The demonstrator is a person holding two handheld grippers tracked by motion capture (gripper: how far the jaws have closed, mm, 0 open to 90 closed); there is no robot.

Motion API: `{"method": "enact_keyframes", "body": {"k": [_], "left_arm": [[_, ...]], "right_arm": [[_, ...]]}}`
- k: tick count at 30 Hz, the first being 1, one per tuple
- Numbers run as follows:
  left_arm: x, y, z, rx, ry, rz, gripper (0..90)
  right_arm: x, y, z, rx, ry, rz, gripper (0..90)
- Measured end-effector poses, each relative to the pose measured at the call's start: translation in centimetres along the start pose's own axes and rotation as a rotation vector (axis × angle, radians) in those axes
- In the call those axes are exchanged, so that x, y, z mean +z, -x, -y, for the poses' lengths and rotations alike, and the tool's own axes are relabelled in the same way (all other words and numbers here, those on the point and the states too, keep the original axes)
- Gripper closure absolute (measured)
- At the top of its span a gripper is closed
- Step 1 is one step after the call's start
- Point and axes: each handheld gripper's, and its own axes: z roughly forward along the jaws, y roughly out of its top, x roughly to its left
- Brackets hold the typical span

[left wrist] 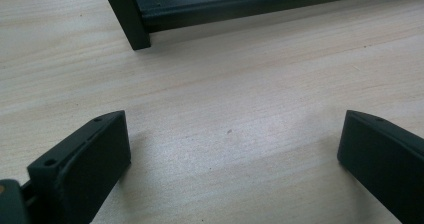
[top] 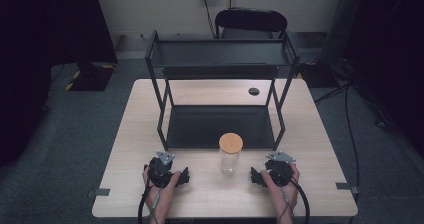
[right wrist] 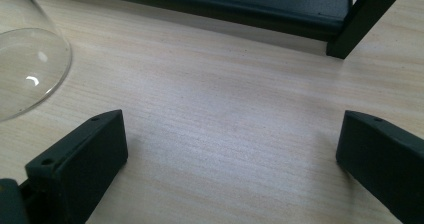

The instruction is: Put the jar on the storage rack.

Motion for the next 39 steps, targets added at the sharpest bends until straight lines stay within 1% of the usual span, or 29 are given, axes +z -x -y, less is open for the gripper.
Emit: {"method": "enact_keyframes", "body": {"k": [12, 15, 18, 20, 28, 34, 39], "left_arm": [[0.0, 0.0, 0.0, 0.0, 0.0, 0.0, 0.0], [0.0, 0.0, 0.0, 0.0, 0.0, 0.0, 0.0], [0.0, 0.0, 0.0, 0.0, 0.0, 0.0, 0.0], [0.0, 0.0, 0.0, 0.0, 0.0, 0.0, 0.0], [0.0, 0.0, 0.0, 0.0, 0.0, 0.0, 0.0], [0.0, 0.0, 0.0, 0.0, 0.0, 0.0, 0.0], [0.0, 0.0, 0.0, 0.0, 0.0, 0.0, 0.0]], "right_arm": [[-0.1, -0.1, 0.0, 0.007, 0.003, 0.003, 0.3], [-0.1, -0.2, -0.1, 0.004, 0.005, -0.005, 1.7], [-0.4, -0.4, -0.3, -0.001, 0.024, -0.006, 1.5], [-0.7, -0.5, -0.4, 0.0, 0.036, -0.015, 1.6], [-1.4, -0.6, -0.2, 0.0, 0.054, -0.022, 1.5], [-1.9, -0.9, -0.2, 0.002, 0.066, -0.03, 1.5], [-2.4, -1.2, -0.1, -0.005, 0.076, -0.04, 1.5]]}}
